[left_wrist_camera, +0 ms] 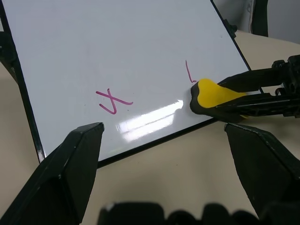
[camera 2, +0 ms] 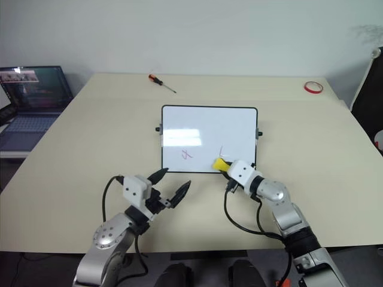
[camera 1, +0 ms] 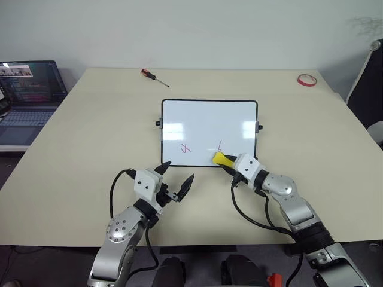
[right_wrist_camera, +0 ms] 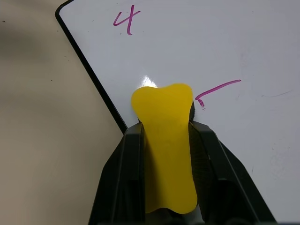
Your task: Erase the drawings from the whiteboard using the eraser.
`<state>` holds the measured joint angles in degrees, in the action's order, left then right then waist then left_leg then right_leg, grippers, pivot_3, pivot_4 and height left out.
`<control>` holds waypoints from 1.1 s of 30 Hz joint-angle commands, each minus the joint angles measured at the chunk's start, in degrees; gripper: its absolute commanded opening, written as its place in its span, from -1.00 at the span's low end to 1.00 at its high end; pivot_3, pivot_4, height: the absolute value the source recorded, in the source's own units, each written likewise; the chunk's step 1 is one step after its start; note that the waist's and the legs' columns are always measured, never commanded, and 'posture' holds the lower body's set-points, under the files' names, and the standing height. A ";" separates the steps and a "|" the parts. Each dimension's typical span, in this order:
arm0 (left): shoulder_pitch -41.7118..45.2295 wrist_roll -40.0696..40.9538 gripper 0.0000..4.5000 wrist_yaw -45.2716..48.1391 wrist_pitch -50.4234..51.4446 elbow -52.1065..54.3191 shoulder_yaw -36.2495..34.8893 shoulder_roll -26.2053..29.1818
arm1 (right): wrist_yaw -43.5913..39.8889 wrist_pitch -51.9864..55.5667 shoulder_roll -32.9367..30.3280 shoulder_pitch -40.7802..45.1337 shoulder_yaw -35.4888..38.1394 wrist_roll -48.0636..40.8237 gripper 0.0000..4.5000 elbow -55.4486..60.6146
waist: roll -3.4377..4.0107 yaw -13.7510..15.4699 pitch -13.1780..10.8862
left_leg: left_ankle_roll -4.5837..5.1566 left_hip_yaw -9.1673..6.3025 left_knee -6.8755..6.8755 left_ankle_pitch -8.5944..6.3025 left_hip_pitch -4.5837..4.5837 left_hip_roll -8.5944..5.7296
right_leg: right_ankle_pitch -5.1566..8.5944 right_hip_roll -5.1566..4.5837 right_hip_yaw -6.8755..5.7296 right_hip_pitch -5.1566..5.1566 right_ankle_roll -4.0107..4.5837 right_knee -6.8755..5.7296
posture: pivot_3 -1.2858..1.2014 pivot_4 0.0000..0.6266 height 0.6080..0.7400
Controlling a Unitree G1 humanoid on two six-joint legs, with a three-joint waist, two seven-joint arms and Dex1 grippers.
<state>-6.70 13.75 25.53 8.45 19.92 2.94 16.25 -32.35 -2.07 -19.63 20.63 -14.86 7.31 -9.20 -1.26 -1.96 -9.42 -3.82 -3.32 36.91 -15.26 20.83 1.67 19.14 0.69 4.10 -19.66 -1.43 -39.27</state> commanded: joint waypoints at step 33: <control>1.93 0.25 1.00 -1.14 2.96 5.26 1.03 -0.11 | 11.29 0.36 2.97 13.49 2.99 3.21 -0.56 -8.22 | -0.02 -1.02 -0.61 | 0.01 -0.17 -0.21 0.02 0.38 0.02 | -0.18 -0.02 0.04 -0.42 0.03 0.23 | 0.03 -0.52 1.00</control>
<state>-4.91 13.83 24.35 11.78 22.52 4.07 16.01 -25.62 -1.99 -16.11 33.15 -15.29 9.10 -15.50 -1.29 -2.97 -10.04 -3.81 -3.49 36.71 -15.23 21.23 1.68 18.95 0.66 4.14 -20.08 -1.41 -39.03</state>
